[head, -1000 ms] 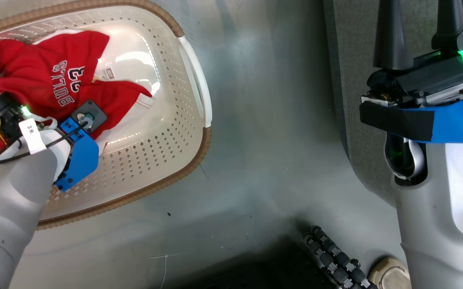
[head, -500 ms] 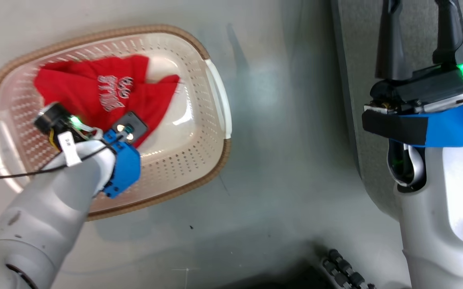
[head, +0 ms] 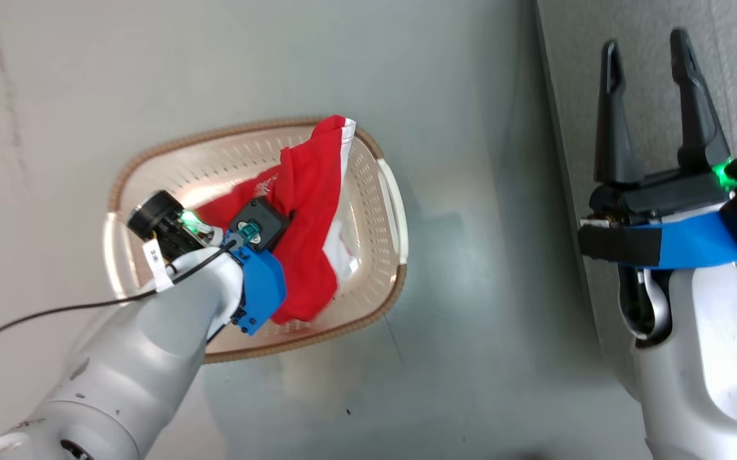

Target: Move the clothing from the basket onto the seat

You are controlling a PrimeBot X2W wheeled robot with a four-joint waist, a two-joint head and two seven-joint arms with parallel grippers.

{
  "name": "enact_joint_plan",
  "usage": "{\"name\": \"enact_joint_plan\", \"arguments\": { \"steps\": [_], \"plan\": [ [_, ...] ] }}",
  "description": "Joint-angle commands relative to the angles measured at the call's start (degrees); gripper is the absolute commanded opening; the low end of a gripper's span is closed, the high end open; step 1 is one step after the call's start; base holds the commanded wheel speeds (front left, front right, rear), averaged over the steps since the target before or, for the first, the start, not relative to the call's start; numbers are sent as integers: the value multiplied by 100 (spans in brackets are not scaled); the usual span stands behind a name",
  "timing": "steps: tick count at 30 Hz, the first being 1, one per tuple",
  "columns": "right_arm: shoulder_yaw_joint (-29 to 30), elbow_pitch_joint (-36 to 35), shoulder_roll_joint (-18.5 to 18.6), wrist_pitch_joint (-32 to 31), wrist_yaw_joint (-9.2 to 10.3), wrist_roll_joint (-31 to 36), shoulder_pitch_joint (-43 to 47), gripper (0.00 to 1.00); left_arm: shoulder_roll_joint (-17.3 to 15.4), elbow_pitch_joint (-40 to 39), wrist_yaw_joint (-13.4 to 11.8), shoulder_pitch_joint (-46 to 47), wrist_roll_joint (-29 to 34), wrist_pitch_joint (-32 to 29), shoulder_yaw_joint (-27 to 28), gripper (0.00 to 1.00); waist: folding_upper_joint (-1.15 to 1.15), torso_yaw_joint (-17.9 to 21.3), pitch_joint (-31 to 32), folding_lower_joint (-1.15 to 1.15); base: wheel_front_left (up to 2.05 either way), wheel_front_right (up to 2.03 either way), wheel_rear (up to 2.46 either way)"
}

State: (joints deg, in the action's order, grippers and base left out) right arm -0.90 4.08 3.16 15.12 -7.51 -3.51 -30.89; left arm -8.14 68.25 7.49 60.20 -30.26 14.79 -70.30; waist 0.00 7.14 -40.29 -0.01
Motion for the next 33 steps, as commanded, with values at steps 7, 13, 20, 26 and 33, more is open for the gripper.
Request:
{"name": "enact_joint_plan", "arguments": {
  "steps": [7,13,20,26,33],
  "plan": [
    [119,160,123,3,4,55,494,100,-26,-817,-156,-414,-14,45,357,0,0,-413,970,1,0,0,0],
    [243,257,194,3,4,35,851,100,-51,-1496,-242,-754,75,46,661,0,0,-590,1499,1,0,0,0],
    [296,370,191,4,4,24,1245,100,-156,-2153,-313,-1049,203,47,1065,0,0,-732,2096,1,0,0,0],
    [316,423,179,4,4,15,1514,100,-207,-2541,-354,-1187,279,47,1360,0,0,-817,2478,1,0,0,0],
    [352,487,176,4,4,-21,1808,100,-213,-2953,-357,-1311,387,48,1593,0,0,-909,2910,1,0,0,0]
  ]
}}
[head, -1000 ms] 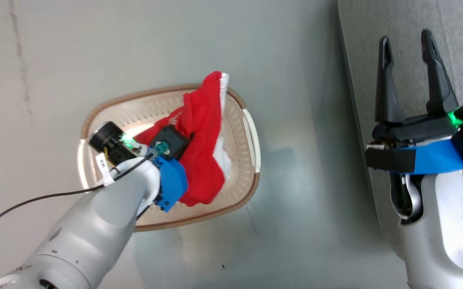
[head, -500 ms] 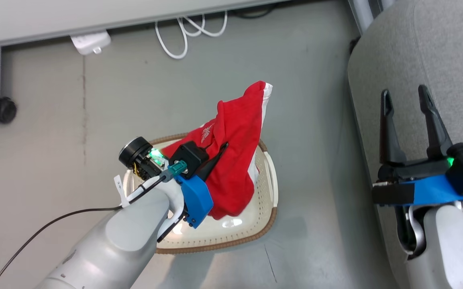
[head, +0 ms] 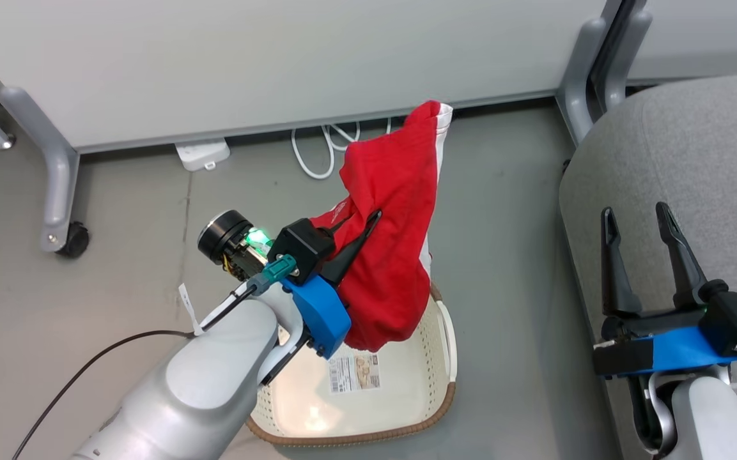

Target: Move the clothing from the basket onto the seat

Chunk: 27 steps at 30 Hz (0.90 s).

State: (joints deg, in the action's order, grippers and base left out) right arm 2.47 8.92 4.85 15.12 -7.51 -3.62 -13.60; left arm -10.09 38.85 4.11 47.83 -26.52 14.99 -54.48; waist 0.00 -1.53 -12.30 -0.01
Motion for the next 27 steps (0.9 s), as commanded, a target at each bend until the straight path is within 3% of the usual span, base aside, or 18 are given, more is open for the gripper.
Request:
{"name": "enact_joint_plan", "arguments": {
  "steps": [1,14,27],
  "plan": [
    [25,10,6,4,4,-18,130,100,-12,-59,-12,-99,31,28,21,0,0,-52,168,1,0,0,0],
    [-21,58,-70,4,4,-34,639,100,66,-388,-8,-163,-9,28,184,0,0,-172,776,1,0,0,0],
    [-174,82,-107,4,4,-73,799,100,43,-411,-47,-257,-93,27,153,0,0,-235,970,1,0,0,0]
  ]
}}
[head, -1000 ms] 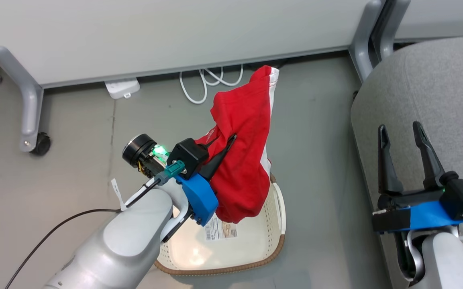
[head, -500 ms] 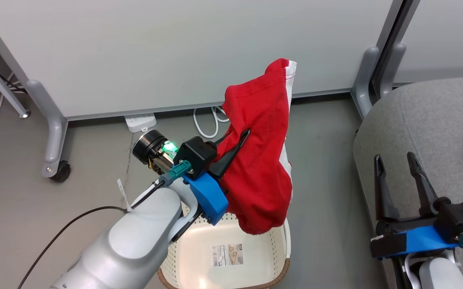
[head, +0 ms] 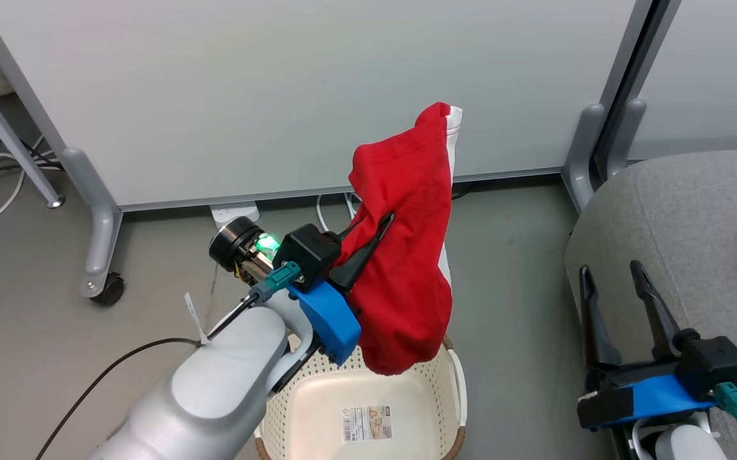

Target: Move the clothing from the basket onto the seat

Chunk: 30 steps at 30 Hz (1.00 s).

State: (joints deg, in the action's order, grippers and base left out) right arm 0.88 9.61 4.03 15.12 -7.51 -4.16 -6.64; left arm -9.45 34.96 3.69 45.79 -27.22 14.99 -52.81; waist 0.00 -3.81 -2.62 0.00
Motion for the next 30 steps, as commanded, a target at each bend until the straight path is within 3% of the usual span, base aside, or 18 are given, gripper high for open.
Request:
{"name": "enact_joint_plan", "arguments": {
  "steps": [1,9,30],
  "plan": [
    [-40,20,-24,4,4,-28,100,100,-21,-26,-9,-51,-25,26,-19,0,0,-13,3,0,0,0,0],
    [-413,93,54,4,4,-62,-7,100,-19,-24,-48,-32,-39,24,-47,0,0,-43,8,0,0,0,0],
    [-2130,647,104,3,4,-304,-832,100,96,-37,-37,67,-28,26,-201,0,0,-93,-100,0,0,0,0]
  ]
}}
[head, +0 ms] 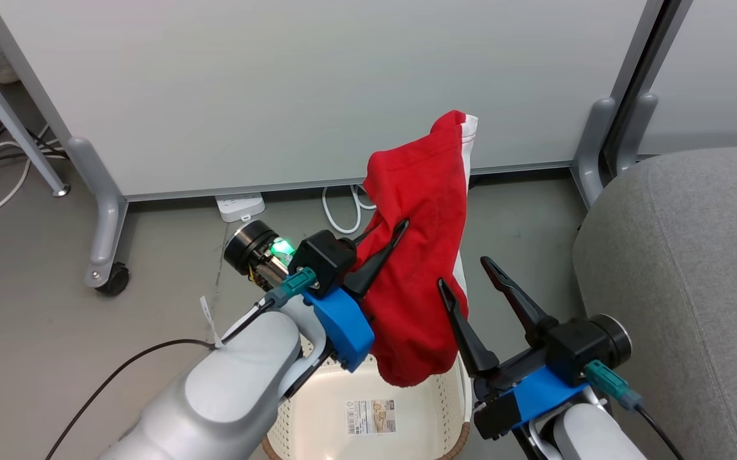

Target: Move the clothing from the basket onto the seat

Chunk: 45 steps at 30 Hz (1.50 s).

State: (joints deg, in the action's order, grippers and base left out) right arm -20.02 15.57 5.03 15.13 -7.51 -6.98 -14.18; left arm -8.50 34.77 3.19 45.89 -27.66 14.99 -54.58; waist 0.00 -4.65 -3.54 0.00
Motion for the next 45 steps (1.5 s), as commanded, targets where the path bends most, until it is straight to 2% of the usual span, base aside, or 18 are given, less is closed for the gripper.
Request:
{"name": "enact_joint_plan", "arguments": {
  "steps": [1,16,28,45],
  "plan": [
    [-84,114,7,2,4,-46,-140,100,21,-17,14,56,22,26,-36,0,0,-19,-16,0,0,0,0],
    [-431,1065,-17,3,4,-242,-787,100,225,-86,67,227,93,28,-102,0,0,-174,-210,0,0,0,0],
    [-389,1290,-3,3,4,-275,-852,100,271,-140,85,268,155,28,-27,0,0,-218,-286,0,0,0,0],
    [-726,1837,92,3,4,-337,-1638,100,365,-200,155,334,255,28,-81,0,0,-282,-363,0,0,0,0]
  ]
}}
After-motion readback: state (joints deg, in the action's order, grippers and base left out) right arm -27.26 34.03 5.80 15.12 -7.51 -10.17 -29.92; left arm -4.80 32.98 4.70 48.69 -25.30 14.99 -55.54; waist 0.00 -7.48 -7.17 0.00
